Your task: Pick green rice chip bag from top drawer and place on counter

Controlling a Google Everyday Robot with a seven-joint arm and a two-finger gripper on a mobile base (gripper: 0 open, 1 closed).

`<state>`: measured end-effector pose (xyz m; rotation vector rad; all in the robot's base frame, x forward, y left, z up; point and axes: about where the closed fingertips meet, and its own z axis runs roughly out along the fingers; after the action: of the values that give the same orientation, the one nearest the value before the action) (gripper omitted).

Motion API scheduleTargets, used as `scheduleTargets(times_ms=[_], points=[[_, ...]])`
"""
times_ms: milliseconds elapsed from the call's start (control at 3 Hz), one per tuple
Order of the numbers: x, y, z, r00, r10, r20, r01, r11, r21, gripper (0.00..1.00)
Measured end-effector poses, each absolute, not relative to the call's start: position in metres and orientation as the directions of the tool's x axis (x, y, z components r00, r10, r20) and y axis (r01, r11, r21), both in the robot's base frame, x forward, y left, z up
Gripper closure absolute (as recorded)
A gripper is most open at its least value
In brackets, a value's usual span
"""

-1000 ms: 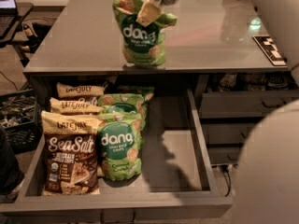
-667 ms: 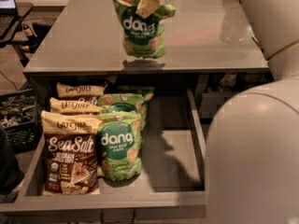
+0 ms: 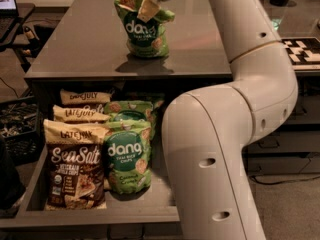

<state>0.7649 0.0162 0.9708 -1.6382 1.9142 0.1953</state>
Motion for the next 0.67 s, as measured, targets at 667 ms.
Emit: scheduleTargets(times_ms=[667], points=[[0.7698,0.0197,0.9694,-0.05,-0.844,-0.535,-0.934,0.229,-0.274,0.82]])
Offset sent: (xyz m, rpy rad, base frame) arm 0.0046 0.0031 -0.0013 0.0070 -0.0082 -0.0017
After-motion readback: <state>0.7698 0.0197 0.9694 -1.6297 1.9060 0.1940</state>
